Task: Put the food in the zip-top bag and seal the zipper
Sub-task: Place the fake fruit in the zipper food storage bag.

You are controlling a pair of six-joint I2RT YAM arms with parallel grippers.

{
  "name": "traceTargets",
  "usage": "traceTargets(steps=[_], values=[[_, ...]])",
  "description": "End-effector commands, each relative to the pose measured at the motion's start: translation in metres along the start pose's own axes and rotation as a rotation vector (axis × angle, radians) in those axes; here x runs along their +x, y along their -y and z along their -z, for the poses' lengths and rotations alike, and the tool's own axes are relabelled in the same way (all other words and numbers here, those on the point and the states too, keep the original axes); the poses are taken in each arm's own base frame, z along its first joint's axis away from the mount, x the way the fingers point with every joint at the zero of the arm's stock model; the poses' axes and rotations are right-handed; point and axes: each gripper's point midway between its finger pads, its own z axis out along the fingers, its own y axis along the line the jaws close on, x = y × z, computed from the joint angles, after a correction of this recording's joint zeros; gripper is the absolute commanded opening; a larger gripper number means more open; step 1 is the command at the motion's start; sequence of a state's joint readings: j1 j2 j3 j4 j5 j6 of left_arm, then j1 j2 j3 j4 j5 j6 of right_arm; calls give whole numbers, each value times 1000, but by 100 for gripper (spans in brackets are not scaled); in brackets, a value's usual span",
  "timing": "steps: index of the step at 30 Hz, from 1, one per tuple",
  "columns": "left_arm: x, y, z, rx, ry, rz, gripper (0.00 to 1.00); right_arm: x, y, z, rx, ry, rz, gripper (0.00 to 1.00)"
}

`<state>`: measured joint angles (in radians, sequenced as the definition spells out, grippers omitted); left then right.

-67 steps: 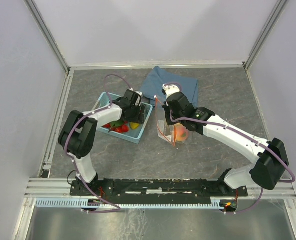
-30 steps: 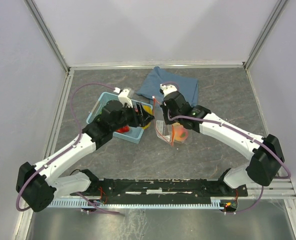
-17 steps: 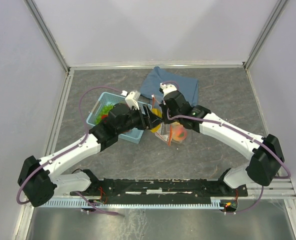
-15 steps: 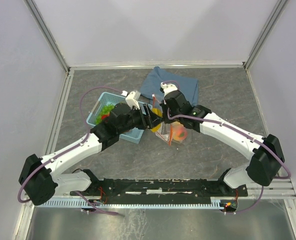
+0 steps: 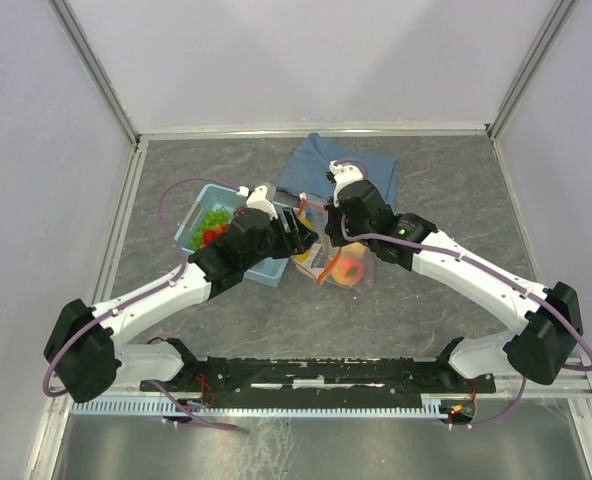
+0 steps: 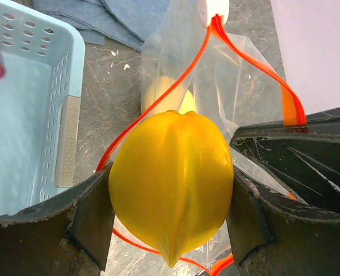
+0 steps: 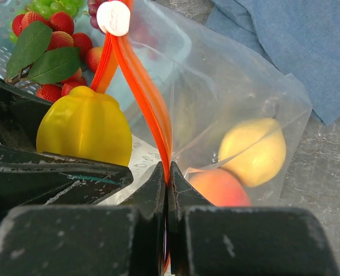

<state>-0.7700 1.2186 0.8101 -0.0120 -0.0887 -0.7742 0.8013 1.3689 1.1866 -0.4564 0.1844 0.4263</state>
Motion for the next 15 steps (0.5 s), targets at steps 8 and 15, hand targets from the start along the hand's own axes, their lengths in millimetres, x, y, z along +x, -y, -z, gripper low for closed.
traceTargets(steps=[8,15], values=[[-14,20,-9,-11,48,2,41,-15,-27,5,-125,48,-62,2],[-22,27,-12,-44,118,21,62,-11,-28,7,-138,46,-79,2]])
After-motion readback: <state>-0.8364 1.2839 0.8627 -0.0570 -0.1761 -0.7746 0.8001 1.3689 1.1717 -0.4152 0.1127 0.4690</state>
